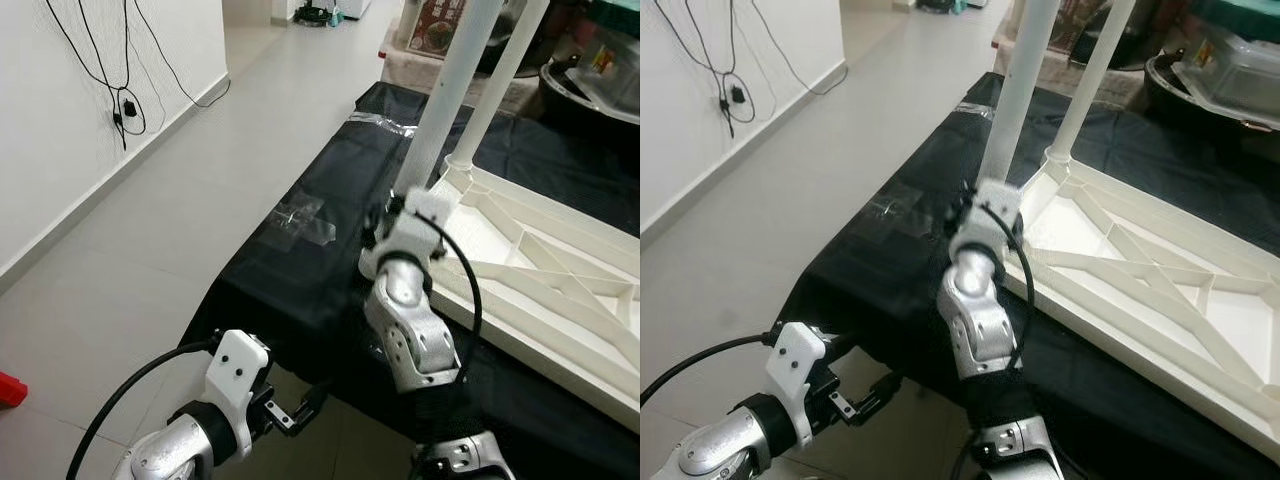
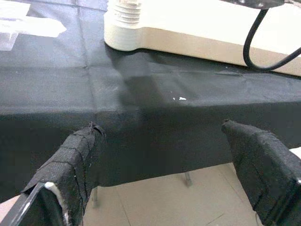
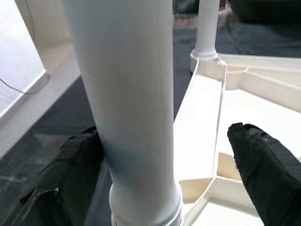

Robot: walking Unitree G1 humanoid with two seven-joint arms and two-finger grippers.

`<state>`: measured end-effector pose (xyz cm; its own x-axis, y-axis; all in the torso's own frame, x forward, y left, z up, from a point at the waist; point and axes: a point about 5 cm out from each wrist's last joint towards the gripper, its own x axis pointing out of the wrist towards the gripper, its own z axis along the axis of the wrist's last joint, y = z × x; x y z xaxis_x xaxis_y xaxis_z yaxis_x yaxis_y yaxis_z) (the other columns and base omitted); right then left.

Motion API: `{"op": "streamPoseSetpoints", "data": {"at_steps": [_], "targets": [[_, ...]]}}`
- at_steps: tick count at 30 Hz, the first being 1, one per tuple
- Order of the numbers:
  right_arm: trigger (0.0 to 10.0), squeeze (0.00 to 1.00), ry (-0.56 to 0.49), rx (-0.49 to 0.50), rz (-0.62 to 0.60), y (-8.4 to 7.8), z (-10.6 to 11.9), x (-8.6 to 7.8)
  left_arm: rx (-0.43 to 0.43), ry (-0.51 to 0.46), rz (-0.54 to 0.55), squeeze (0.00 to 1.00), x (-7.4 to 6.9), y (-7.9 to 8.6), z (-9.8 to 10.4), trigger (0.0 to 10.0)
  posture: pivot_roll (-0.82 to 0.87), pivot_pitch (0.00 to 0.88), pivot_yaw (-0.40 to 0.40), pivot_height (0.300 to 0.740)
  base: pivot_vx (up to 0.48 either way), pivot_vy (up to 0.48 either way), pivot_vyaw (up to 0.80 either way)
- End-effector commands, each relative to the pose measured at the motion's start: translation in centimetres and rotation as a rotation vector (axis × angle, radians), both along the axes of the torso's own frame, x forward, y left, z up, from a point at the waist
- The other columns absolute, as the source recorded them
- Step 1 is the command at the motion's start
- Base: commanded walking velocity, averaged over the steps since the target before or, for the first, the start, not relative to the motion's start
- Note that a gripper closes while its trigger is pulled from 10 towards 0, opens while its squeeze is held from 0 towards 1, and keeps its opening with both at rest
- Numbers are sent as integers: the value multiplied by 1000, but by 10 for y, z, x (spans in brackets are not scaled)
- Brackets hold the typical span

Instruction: Building children table

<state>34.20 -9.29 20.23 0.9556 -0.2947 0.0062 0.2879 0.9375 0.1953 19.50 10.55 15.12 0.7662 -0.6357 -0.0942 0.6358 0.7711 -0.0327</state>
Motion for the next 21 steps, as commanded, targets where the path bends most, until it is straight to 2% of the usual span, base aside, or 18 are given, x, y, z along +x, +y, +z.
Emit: {"op": "streamPoseSetpoints", "data": {"at_steps": [1,14,18,19,20,21], "targets": [[10000,0,49,100,42,21,-9,-10,14,14,-9,0,-1,0,-5,10000,268,118,-100,740,0,0,0],[10000,0,86,68,113,10,-18,-25,14,15,-6,0,0,2,-5,10000,262,124,-97,740,0,0,0],[10000,0,86,68,113,10,-18,-25,14,15,-6,0,0,2,-5,10000,262,124,-97,740,0,0,0],[10000,0,97,45,134,3,-20,-31,15,15,-4,0,0,3,-6,10000,253,123,-96,740,0,0,0],[10000,0,97,45,134,3,-20,-31,15,15,-4,0,0,3,-6,10000,253,123,-96,740,0,0,0],[10000,0,82,-43,256,-13,-28,-46,12,-12,78,0,4,6,-3,10000,234,108,-91,740,0,0,0]]}}
